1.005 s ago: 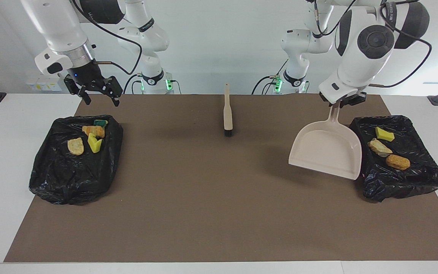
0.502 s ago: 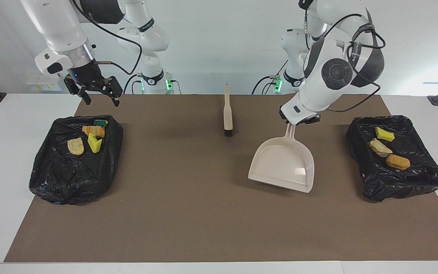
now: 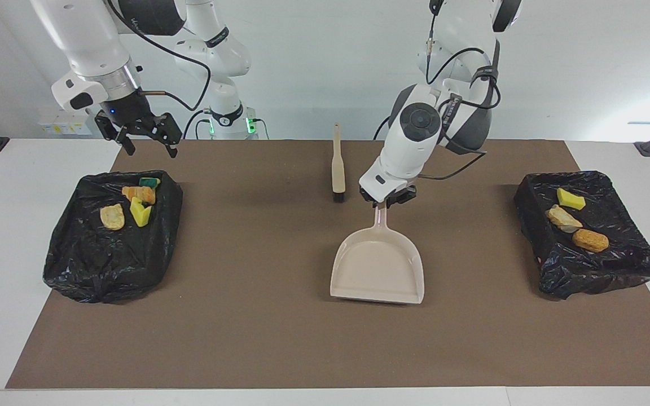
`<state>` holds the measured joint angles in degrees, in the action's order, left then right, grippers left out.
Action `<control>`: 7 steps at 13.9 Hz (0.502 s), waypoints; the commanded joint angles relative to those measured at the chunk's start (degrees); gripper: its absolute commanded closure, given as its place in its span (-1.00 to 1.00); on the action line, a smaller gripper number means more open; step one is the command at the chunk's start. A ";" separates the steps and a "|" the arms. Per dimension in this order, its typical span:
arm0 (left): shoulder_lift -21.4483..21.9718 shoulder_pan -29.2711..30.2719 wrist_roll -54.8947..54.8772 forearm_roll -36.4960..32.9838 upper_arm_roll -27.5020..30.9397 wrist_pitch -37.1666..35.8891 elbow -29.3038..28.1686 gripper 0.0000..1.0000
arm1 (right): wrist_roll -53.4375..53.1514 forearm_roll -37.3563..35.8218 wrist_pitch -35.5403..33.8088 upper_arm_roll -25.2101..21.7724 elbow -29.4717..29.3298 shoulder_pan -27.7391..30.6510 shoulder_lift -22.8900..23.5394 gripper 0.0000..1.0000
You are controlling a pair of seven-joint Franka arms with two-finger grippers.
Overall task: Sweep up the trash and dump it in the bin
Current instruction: 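Set the empty dustpan down at the table center with the left gripper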
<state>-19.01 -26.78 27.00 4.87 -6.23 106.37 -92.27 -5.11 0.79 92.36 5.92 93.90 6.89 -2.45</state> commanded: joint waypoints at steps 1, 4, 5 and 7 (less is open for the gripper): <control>1.08 -2.14 3.59 0.49 1.05 5.95 -4.40 1.00 | -0.33 0.79 0.10 0.06 1.29 0.23 -1.15 -1.00; -0.32 -2.05 2.19 0.32 1.13 8.94 -4.77 1.00 | -0.33 0.79 0.10 0.06 1.29 0.23 -1.15 -1.00; -0.67 -1.96 0.70 0.32 1.13 8.94 -4.68 1.00 | -0.33 0.79 0.10 0.06 1.29 0.23 -1.15 -1.00; -2.86 -2.22 -0.28 -0.99 1.05 9.73 -4.42 1.00 | -0.25 0.79 0.10 0.06 1.29 0.14 -1.15 -1.00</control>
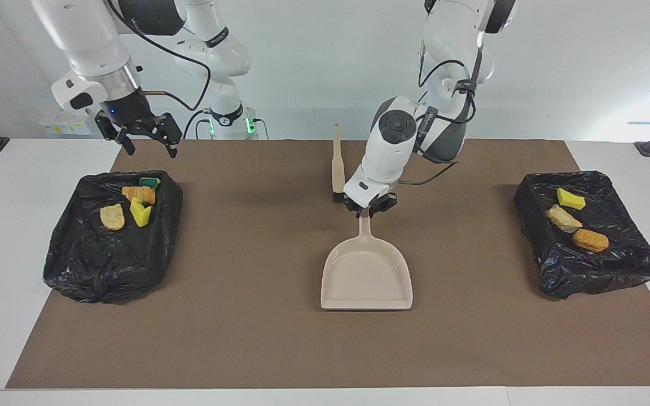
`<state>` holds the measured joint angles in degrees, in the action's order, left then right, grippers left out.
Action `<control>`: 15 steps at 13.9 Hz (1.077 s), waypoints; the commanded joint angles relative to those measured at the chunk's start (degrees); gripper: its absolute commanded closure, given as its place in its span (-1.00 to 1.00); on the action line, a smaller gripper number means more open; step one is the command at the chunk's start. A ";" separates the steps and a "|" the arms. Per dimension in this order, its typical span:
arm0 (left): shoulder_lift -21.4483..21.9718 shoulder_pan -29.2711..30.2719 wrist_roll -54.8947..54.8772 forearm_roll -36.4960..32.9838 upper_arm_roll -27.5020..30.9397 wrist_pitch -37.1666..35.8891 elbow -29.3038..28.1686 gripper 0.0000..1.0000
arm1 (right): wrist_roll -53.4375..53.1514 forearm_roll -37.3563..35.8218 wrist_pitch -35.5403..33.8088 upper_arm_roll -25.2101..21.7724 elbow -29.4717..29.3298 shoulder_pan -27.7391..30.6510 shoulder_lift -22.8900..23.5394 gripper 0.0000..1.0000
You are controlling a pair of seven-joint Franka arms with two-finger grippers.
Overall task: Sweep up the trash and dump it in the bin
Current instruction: 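Set the empty dustpan down at the table center with the left gripper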
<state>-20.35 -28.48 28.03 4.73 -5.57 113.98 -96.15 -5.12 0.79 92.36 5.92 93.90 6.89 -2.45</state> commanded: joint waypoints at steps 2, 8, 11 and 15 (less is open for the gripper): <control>-2.50 -1.14 -1.14 -1.39 0.39 2.91 0.08 1.00 | -0.25 0.79 0.10 0.06 1.29 0.23 -1.15 -1.00; -3.38 -2.81 5.28 -1.47 0.39 6.70 -0.97 1.00 | -0.33 0.79 0.18 0.06 1.29 0.22 -1.15 -1.00; -3.21 -2.73 5.37 -1.48 0.39 6.96 -0.97 -0.19 | -0.33 0.79 0.10 0.06 1.29 0.14 -1.15 -1.00; 1.53 0.95 5.10 -1.39 0.57 1.96 -0.89 -0.65 | -0.25 0.79 0.10 0.06 1.29 0.23 -1.15 -1.00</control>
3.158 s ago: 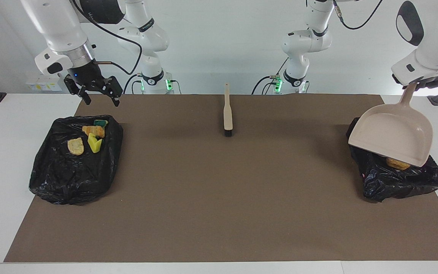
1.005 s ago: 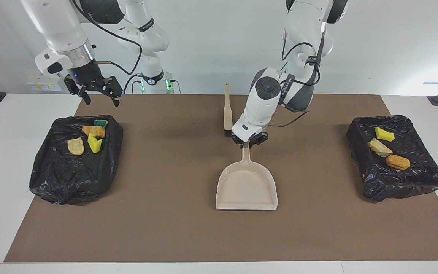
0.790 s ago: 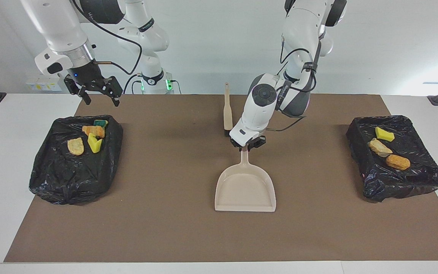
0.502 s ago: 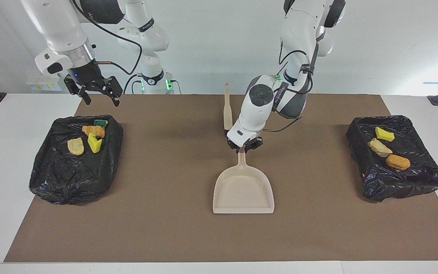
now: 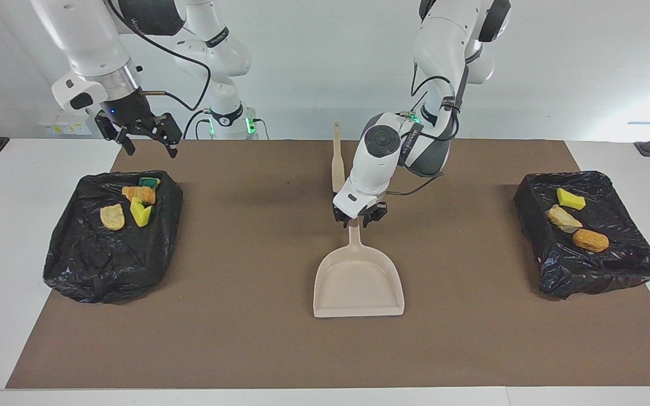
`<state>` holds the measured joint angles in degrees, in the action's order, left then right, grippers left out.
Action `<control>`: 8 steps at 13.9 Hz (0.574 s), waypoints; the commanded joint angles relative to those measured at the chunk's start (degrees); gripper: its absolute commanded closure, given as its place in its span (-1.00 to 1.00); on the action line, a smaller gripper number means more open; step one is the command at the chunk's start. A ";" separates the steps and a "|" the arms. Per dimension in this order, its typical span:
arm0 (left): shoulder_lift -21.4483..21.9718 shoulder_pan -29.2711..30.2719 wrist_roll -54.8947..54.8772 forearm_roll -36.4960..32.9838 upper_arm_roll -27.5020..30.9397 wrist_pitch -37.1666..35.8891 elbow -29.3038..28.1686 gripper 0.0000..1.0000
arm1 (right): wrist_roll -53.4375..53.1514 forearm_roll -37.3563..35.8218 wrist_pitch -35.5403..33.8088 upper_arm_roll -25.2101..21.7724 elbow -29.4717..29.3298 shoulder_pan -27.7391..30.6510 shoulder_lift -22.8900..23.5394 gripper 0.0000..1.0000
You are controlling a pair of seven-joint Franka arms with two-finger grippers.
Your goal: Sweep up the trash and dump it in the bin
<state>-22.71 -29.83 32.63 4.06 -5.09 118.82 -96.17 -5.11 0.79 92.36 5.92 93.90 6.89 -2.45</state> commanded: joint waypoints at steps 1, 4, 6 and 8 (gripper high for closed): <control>4.95 3.63 0.51 -0.72 0.17 -4.46 -0.51 -0.71 | -0.25 0.79 0.18 0.06 1.29 0.14 -1.15 -1.00; 9.16 8.01 0.24 -0.72 0.79 -7.71 -0.77 -0.86 | -0.25 0.79 0.10 0.06 1.29 0.14 -1.15 -1.00; 12.59 13.02 -5.78 -0.72 0.79 -11.75 -1.04 -0.91 | -0.25 0.79 0.10 0.06 1.29 0.14 -1.15 -1.00; 14.18 17.16 -13.26 -0.72 0.79 -16.76 -1.04 -0.91 | -0.25 0.79 0.18 0.06 1.29 0.14 -1.15 -1.00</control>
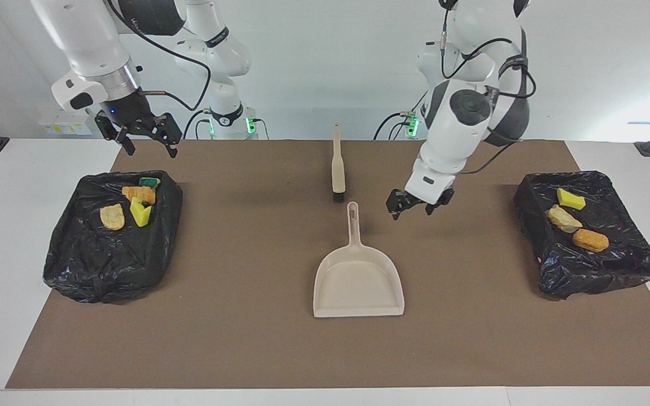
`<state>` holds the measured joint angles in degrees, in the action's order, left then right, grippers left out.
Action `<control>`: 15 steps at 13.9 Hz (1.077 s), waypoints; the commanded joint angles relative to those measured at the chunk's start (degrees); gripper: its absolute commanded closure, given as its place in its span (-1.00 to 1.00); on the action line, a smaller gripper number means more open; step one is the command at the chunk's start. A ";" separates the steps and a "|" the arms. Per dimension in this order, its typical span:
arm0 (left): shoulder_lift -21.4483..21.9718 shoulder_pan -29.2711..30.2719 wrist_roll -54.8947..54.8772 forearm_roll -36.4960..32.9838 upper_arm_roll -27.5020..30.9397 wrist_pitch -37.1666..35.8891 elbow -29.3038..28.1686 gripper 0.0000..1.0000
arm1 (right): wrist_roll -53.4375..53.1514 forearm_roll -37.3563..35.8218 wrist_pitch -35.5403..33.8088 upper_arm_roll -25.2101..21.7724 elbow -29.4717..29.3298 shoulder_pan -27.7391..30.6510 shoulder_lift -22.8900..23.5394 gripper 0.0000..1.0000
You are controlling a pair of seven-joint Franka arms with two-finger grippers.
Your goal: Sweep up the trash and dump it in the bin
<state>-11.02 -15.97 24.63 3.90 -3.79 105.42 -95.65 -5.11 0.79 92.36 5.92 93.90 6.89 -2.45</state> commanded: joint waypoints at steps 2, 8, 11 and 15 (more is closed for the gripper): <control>3.37 6.20 -10.72 -0.56 -0.43 -6.00 -1.73 -0.91 | -0.51 0.70 0.62 0.06 1.28 0.14 -1.15 -1.00; 9.70 13.15 -16.99 -1.08 -0.43 -9.35 -3.40 -1.00 | -0.77 -0.43 -1.21 -0.12 -0.38 0.14 -0.27 -1.00; 8.83 13.42 -16.81 -3.19 -0.43 -8.04 -1.82 -1.00 | -0.86 -0.35 -6.84 -0.03 -4.94 0.23 2.18 -1.00; 8.91 14.39 -17.08 -3.63 -0.08 -8.65 0.10 -1.00 | -1.04 -0.18 -5.79 0.06 -4.61 0.05 2.19 -1.00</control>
<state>-2.90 -2.65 8.19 1.24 -3.67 96.73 -96.25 -5.11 0.69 87.55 5.77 90.92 6.90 -1.39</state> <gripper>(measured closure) 0.000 0.000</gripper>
